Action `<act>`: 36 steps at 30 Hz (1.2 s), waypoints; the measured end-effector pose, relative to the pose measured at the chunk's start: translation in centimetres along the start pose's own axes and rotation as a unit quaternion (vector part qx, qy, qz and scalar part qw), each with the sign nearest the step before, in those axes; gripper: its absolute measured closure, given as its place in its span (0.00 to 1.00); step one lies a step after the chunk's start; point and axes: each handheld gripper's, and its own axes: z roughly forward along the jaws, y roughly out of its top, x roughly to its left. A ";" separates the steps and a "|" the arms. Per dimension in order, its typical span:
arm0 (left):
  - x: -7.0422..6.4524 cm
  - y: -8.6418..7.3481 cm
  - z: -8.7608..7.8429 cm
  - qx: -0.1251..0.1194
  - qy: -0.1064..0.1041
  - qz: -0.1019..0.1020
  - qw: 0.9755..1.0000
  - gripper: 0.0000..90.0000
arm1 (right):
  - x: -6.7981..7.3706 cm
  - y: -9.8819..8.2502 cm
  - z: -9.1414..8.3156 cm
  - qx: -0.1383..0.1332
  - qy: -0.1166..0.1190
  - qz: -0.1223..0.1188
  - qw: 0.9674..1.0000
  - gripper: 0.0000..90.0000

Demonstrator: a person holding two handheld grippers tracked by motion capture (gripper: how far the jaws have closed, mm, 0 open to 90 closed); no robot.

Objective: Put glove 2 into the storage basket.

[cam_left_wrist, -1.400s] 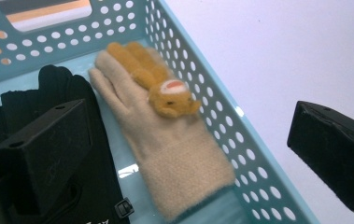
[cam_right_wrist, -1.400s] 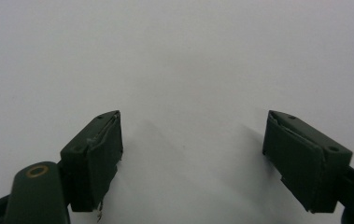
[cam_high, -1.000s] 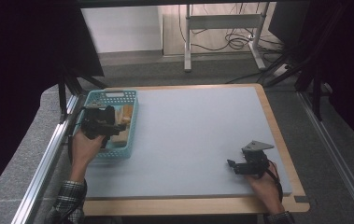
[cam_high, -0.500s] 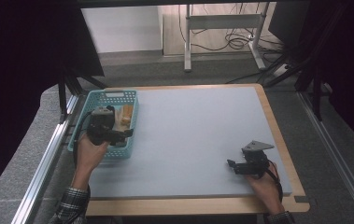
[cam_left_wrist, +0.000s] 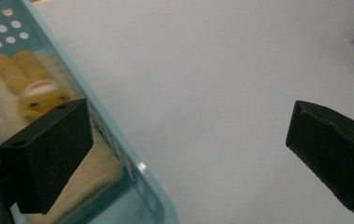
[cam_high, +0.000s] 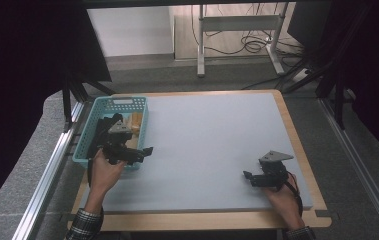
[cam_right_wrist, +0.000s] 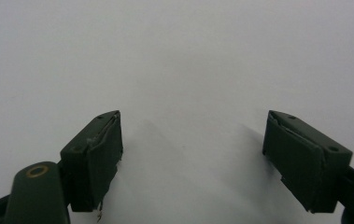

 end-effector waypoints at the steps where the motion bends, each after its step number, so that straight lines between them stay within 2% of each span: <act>1: -0.2 0.0 0.1 0.000 0.000 0.000 1.000 0.01 | 0.0 0.0 0.0 0.000 0.000 0.000 1.000 0.21; 14: -3.1 -0.5 1.6 0.001 -0.022 0.029 0.999 0.01 | 0.0 0.0 0.0 0.000 0.000 0.000 1.000 0.21; 22: -4.8 -0.5 2.7 0.003 -0.037 0.039 0.999 0.01 | 0.0 0.0 0.0 0.000 0.000 0.000 1.000 0.21; 36: -6.8 -0.7 4.5 0.000 -0.061 0.048 0.997 0.01 | 0.0 0.0 0.0 0.000 0.000 0.000 1.000 0.21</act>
